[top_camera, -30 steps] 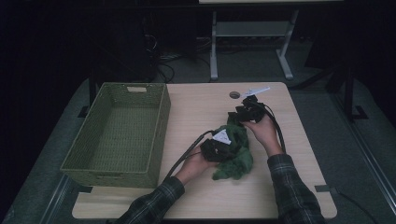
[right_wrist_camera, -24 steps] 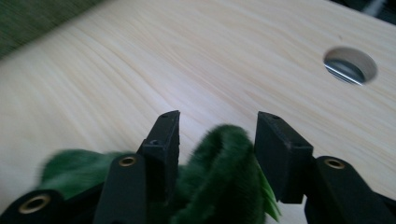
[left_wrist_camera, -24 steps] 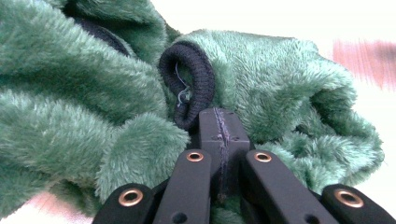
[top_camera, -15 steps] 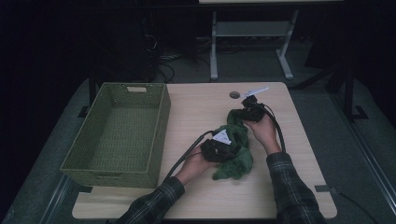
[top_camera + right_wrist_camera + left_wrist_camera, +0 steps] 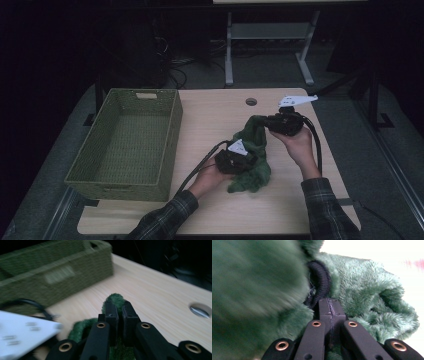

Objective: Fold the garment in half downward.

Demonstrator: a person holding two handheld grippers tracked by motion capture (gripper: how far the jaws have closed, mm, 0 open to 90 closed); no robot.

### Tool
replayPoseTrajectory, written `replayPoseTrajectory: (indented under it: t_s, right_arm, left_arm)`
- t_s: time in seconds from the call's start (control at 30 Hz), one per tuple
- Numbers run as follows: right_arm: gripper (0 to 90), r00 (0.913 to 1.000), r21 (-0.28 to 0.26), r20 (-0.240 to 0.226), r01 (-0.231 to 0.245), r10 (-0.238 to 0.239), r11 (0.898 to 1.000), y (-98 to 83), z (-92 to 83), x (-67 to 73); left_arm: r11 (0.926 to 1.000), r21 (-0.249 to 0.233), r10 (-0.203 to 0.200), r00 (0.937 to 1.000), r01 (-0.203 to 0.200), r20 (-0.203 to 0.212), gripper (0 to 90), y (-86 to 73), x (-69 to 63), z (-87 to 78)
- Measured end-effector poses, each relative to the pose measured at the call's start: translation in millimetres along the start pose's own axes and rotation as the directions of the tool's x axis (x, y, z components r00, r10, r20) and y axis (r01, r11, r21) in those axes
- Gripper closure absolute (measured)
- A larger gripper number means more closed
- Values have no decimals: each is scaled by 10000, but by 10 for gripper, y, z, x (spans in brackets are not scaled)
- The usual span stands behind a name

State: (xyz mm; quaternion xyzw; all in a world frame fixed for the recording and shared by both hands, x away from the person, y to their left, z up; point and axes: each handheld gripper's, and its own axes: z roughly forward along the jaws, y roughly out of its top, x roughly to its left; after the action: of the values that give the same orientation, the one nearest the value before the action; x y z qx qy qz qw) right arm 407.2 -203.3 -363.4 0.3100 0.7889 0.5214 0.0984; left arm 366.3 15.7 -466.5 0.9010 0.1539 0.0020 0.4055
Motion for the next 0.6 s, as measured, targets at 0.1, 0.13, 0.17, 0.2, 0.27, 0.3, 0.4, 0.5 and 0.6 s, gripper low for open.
replayPoseTrajectory:
  t_s: [0.1, 0.13, 0.17, 0.2, 0.27, 0.3, 0.4, 0.5, 0.6]
  right_arm:
    - [857, 9996, -43, 82, 277, -277, 9996, 4, -80, 91]
    - [857, 9991, 59, 155, 389, -390, 9992, -16, -89, 117]
    - [857, 9990, 83, 179, 407, -409, 9991, -30, -89, 125]
    - [857, 9990, 83, 179, 407, -409, 9991, -30, -89, 125]
    - [857, 9984, 122, 261, 504, -507, 9987, -60, -80, 146]
    - [857, 9983, 130, 258, 529, -532, 9985, -64, -74, 149]
    - [857, 9975, 96, 317, 631, -634, 9980, -56, -73, 150]
    - [857, 9973, -11, 291, 672, -672, 9977, -42, -89, 150]
    - [857, 9967, -60, 221, 786, -785, 9969, -36, -122, 157]
  left_arm:
    - [9999, -76, -81, 10000, 82, 29, 898, -10, 3, -6]
    - [9996, -214, -191, 9998, 193, 96, 896, -12, 3, -21]
    - [9996, -214, -191, 9998, 193, 96, 870, -12, 3, -21]
    - [9991, -316, -265, 9994, 271, 200, 870, -9, 6, -40]
    - [9977, -612, -282, 9995, 289, 136, 743, 39, -9, -159]
    - [9977, -612, -282, 9995, 289, 136, 717, 39, -9, -159]
    - [9939, -1092, -196, 9996, 172, -205, 647, 113, -55, -398]
    - [9907, -1356, -130, 9993, 81, -354, 630, 140, -68, -548]
    - [9826, -1853, -252, 9962, 93, -838, 636, 179, -34, -794]
